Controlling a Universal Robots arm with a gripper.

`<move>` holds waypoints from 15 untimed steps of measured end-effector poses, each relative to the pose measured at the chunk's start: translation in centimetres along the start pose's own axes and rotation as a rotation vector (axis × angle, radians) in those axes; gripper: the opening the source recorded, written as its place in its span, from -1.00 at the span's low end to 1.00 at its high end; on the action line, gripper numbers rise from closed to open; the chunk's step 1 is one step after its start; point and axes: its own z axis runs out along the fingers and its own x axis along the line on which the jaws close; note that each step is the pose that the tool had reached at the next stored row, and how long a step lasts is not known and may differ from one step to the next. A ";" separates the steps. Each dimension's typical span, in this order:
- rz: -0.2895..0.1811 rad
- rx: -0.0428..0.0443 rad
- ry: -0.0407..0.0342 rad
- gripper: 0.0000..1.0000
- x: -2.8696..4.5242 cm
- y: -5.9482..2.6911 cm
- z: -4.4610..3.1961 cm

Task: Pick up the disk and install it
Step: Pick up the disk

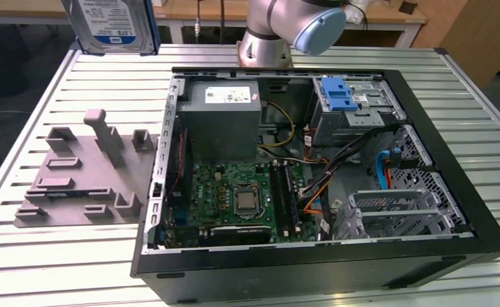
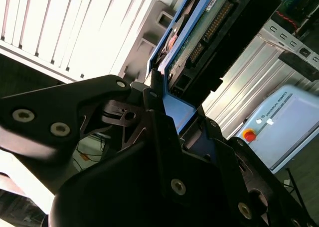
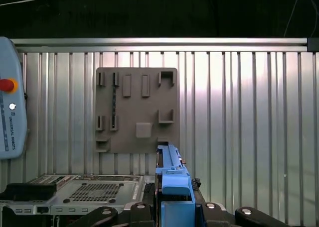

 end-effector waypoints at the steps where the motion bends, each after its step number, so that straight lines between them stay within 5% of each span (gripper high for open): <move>1: 0.000 -0.0001 -0.0003 -0.27 0.00 -0.20 -0.01; 15: 0.000 -0.0003 -0.0009 -0.27 -0.06 -4.22 -0.06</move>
